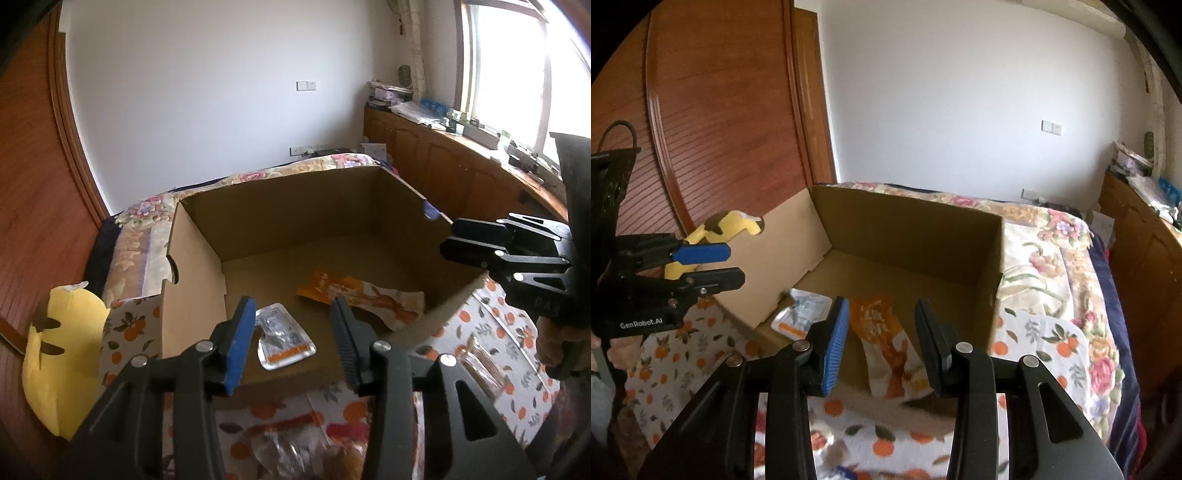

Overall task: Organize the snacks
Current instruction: 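Carry both packets over the cardboard box and open both tools, then move both tools back to the snack pile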

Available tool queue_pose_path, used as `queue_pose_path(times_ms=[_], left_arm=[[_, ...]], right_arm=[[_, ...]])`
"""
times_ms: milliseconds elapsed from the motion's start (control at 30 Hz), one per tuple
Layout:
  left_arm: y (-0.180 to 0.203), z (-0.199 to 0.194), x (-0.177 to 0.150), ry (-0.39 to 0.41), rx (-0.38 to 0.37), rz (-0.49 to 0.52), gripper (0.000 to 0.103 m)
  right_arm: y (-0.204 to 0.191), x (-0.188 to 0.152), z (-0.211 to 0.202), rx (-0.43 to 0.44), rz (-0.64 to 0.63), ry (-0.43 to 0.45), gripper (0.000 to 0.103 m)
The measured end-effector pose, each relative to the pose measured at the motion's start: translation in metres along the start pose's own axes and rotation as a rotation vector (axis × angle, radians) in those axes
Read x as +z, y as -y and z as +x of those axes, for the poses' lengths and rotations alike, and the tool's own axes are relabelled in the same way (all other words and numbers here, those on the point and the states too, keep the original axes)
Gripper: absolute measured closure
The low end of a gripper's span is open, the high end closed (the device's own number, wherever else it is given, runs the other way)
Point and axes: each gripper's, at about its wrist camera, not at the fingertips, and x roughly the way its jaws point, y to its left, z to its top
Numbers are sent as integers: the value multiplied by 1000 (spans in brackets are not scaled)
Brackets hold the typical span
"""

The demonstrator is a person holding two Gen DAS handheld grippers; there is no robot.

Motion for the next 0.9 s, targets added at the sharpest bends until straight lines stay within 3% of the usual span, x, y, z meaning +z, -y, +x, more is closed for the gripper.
queue_pose_path(times_ms=[100, 233, 567, 700, 900], left_arm=[[6, -17, -2, 11, -15, 9, 60], [14, -35, -6, 23, 26, 37, 60], [31, -60, -27, 46, 43, 79, 60], [34, -58, -40, 6, 37, 90, 60], [37, -52, -63, -41, -31, 78, 60]], right_arm=[[-2, -2, -16, -9, 0, 6, 65], [-5, -9, -34, -19, -1, 12, 65], [-13, -31, -67, -27, -1, 11, 65], [-17, -41, -74, -28, 0, 2, 65], [-19, -59, -76, -29, -2, -27, 64]])
